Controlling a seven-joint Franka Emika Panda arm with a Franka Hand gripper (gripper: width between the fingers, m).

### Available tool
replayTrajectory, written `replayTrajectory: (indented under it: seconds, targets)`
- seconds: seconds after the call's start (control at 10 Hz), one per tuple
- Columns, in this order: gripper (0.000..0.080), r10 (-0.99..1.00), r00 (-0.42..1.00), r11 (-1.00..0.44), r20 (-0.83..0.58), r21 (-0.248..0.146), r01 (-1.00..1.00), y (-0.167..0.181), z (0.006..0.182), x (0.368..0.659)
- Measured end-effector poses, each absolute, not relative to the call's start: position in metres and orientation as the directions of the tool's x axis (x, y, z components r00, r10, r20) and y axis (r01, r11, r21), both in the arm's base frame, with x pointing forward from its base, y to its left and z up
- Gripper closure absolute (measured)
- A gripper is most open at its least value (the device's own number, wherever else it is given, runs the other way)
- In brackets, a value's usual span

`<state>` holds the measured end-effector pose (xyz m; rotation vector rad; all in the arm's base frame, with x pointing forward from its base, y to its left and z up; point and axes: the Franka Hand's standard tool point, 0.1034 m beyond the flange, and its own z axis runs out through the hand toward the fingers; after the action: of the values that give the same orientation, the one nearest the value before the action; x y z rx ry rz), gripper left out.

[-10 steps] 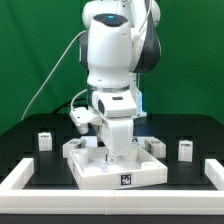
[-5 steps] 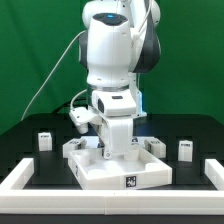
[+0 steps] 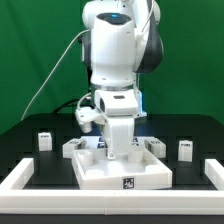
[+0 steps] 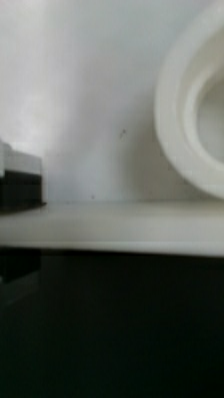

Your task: Assemble one leg

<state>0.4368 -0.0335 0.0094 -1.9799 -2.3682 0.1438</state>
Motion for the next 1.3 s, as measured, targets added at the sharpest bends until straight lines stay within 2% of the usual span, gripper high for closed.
replayTrajectory:
  seconds: [0.4, 0.7, 1.3]
  targets:
    - [0.0729, 0.999, -0.018, 0.015, -0.042, -0.082, 0.997, 0.013, 0.009, 0.459]
    - [0.0729, 0.999, 0.016, -0.019, -0.039, -0.063, 0.998, 0.052, 0.009, 0.471]
    - [0.0733, 0.999, 0.001, -0.002, -0.033, -0.05, 0.999, 0.064, 0.01, 0.48]
